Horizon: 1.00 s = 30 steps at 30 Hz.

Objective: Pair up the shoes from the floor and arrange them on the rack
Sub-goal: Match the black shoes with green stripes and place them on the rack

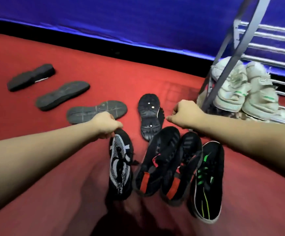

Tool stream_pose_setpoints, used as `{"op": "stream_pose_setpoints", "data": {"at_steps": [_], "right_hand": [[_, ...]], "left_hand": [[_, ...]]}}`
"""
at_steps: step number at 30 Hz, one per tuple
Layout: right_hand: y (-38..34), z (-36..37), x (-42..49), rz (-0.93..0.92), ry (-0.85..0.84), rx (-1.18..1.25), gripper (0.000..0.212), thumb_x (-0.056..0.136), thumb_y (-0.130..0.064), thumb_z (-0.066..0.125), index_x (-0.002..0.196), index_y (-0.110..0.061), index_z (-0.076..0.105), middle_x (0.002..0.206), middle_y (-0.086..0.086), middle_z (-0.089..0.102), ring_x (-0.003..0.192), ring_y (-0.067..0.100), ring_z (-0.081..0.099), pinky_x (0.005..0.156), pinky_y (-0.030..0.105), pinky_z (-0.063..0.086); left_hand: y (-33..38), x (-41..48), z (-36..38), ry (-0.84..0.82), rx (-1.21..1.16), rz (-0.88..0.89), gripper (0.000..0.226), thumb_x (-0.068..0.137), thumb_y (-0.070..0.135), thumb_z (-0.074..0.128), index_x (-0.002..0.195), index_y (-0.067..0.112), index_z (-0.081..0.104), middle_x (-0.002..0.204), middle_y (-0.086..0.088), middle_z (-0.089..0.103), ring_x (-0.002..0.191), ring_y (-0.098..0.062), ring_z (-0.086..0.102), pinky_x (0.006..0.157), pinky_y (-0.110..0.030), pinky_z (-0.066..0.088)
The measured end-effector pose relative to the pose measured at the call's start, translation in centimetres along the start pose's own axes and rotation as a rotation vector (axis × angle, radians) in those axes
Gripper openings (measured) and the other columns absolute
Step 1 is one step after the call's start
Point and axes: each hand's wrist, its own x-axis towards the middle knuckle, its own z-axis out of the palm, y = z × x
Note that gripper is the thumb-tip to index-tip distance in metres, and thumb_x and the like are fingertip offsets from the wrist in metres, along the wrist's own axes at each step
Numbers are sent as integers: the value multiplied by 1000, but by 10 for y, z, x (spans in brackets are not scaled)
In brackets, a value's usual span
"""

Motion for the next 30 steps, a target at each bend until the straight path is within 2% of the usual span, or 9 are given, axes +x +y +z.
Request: {"op": "stream_pose_setpoints", "data": {"at_steps": [7, 13, 16, 18, 20, 22, 24, 26, 30], "right_hand": [[-8, 68, -11, -2, -166, -78, 28, 81, -32, 64, 62, -12, 61, 66, 9, 58, 74, 28, 60, 64, 24, 39], [-4, 80, 14, 71, -165, -49, 26, 80, -32, 63, 63, -12, 59, 57, 4, 54, 76, 29, 64, 68, 27, 49], [-6, 90, 26, 83, -141, -52, 25, 80, -30, 62, 62, -15, 53, 68, 6, 59, 76, 28, 61, 65, 25, 44], [-12, 98, 38, 78, -121, -37, 25, 80, -30, 62, 64, -17, 48, 79, 9, 63, 84, 29, 62, 66, 24, 41], [-20, 110, 49, 70, -118, -47, 21, 80, -34, 64, 76, -16, 54, 97, 13, 66, 97, 31, 62, 74, 28, 44], [-27, 126, 59, 87, -142, -91, 42, 79, -44, 65, 102, -10, 58, 115, 18, 58, 109, 35, 55, 88, 33, 44], [-34, 141, 63, 133, -177, -157, 66, 76, -54, 66, 120, -8, 49, 126, 20, 47, 118, 37, 45, 97, 37, 40], [-40, 154, 65, 174, -176, -199, 83, 69, -62, 70, 125, -8, 42, 130, 20, 40, 123, 36, 37, 99, 42, 40], [-45, 171, 77, 283, -131, -322, 97, 52, -66, 77, 123, -11, 39, 131, 20, 36, 122, 37, 38, 99, 45, 39]], "left_hand": [[-56, 11, 3, -92, 159, -91, 25, 79, 21, 55, 68, 1, 64, 78, -27, 71, 52, -31, 60, 40, -21, 40], [-60, 23, 5, -123, 166, -94, 23, 81, 22, 52, 73, 2, 62, 79, -28, 71, 55, -30, 61, 46, -24, 43], [-55, 32, 5, -167, 135, -101, 25, 80, 23, 53, 78, 1, 62, 78, -29, 71, 57, -32, 63, 50, -26, 43], [-51, 39, 2, -153, 148, -87, 24, 80, 23, 53, 78, 1, 62, 80, -27, 72, 62, -34, 67, 46, -24, 43], [-51, 44, 1, -126, 174, -70, 24, 82, 21, 52, 80, 0, 63, 81, -26, 72, 66, -36, 70, 41, -20, 40], [-57, 47, 2, -129, 193, -60, 22, 84, 19, 49, 78, 3, 62, 78, -25, 72, 57, -32, 67, 36, -17, 37], [-66, 46, 6, -155, 235, -69, 23, 85, 18, 47, 77, 5, 64, 64, -19, 68, 38, -19, 57, 31, -13, 33], [-74, 45, 8, -161, 266, -84, 23, 85, 20, 48, 75, 7, 64, 52, -10, 61, 24, -10, 47, 28, -10, 30], [-86, 44, 8, -156, 257, -113, 24, 85, 22, 49, 67, 9, 59, 32, -3, 51, 21, -9, 44, 27, -10, 29]]}}
